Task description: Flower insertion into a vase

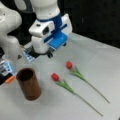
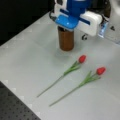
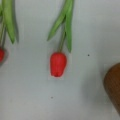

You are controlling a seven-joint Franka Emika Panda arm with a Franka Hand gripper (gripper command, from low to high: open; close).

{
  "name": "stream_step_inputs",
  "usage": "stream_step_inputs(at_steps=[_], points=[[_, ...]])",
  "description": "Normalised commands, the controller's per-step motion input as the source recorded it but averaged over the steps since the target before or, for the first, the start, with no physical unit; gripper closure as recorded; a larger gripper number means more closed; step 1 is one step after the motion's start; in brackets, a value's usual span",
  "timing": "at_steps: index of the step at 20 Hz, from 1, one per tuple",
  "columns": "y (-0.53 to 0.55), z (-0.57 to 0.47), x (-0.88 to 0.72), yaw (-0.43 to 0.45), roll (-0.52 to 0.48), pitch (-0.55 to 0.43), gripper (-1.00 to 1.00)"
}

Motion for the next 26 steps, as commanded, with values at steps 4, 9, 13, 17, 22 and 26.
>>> stream_step_inputs(at_steps=[4,9,13,17,22,26], points=[[-0.13,0.03,0.37,0.075,0.043,0.115,-1.0],[-0.12,-0.06,0.38,0.068,0.05,0.135,-1.0],[-0.12,-0.23,0.45,0.074,0.046,0.131,-1.0],[-0.12,-0.16,0.5,0.075,0.024,0.105,-1.0],[-0.05,-0.23,0.59,0.065,-0.017,0.088,-1.0],[-0.02,-0.22,0.52,0.065,-0.029,0.101,-1.0]])
